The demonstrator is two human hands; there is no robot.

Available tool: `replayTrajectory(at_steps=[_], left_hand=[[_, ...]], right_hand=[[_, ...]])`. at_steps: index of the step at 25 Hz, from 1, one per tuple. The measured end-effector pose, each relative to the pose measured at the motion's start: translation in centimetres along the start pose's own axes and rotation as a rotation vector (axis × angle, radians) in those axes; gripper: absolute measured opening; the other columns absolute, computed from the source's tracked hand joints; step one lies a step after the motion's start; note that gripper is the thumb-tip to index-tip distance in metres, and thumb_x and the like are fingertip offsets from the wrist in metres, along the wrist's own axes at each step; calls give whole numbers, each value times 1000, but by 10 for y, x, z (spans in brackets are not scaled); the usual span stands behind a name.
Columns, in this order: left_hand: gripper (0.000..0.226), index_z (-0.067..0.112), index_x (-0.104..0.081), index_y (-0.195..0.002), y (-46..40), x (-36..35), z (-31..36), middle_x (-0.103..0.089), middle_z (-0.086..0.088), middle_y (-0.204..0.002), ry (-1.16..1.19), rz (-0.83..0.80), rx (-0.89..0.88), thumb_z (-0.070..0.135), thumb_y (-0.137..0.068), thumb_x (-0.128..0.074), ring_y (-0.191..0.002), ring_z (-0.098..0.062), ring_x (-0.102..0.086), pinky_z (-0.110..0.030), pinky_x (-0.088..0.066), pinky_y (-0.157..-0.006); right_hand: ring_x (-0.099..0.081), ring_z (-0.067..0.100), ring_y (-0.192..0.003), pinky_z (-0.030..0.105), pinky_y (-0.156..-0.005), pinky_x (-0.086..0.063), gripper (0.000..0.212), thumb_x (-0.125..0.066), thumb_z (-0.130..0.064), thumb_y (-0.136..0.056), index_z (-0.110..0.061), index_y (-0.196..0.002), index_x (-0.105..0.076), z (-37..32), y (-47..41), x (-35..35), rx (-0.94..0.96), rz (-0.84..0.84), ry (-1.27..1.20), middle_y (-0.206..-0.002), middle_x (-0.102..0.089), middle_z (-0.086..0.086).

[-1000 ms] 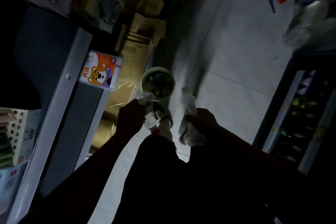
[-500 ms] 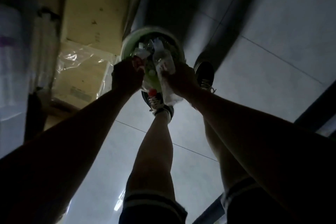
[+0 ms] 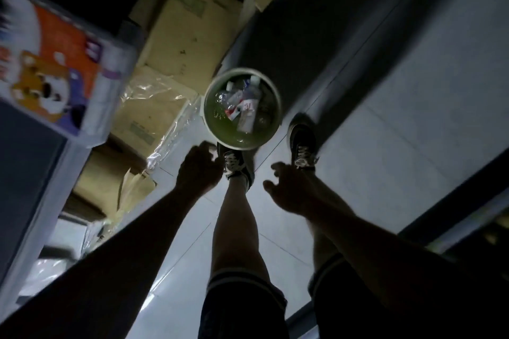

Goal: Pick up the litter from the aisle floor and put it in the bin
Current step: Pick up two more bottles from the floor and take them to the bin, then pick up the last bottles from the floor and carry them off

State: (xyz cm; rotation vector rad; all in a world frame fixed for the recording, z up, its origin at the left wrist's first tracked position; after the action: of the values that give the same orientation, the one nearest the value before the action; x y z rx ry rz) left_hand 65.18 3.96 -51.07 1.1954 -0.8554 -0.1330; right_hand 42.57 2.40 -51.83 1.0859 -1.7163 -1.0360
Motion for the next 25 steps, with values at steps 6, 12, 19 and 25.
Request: replayTrajectory(at_steps=[6,12,19,25], left_hand=[[24,32,-62,-115,164,50,11,-72,8,-98,184,32,33,40,-92,-62,-98,-18,-67,-31,-49,-86],[21,33,-65,-112,300,58,-7,-74,-1,-111,319,145,113,39,-93,-60,-105,-27,-69,-37,-53,-91],[21,28,-65,-108,432,-18,-54,-75,6,-95,587,299,250,38,-90,-59,-95,-24,-71,-31,-54,-81],[24,26,-67,-113,531,-172,-78,-75,2,-104,1092,370,549,36,-92,-59,-96,-25,-68,-33,-52,-82]], right_hand=[[-55,31,-131,45,-107,-46,52,-53,-42,-95,-13,-138,-56,-32,138,80,117,-15,264,-139,-59,10],[-63,32,-117,36,-97,-46,35,-57,-36,-95,-11,-118,-65,-104,240,132,359,91,530,-122,-68,13],[-60,27,-123,35,-98,-47,40,-55,-41,-93,-21,-126,-65,-141,306,86,469,-5,816,-133,-67,4],[-64,25,-116,33,-95,-51,40,-55,-45,-86,-24,-118,-66,-117,356,-19,594,-171,1232,-125,-70,1]])
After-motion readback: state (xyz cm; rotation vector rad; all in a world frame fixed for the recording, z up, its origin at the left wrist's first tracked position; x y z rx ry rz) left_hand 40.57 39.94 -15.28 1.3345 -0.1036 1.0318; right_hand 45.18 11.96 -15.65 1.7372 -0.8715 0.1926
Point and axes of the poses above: each hand's wrist, its own y-axis away from the middle knuckle, its own x-axis out of the back of the hand, z = x × y, the point moved 8 cm from there along -y, towards the middle knuckle
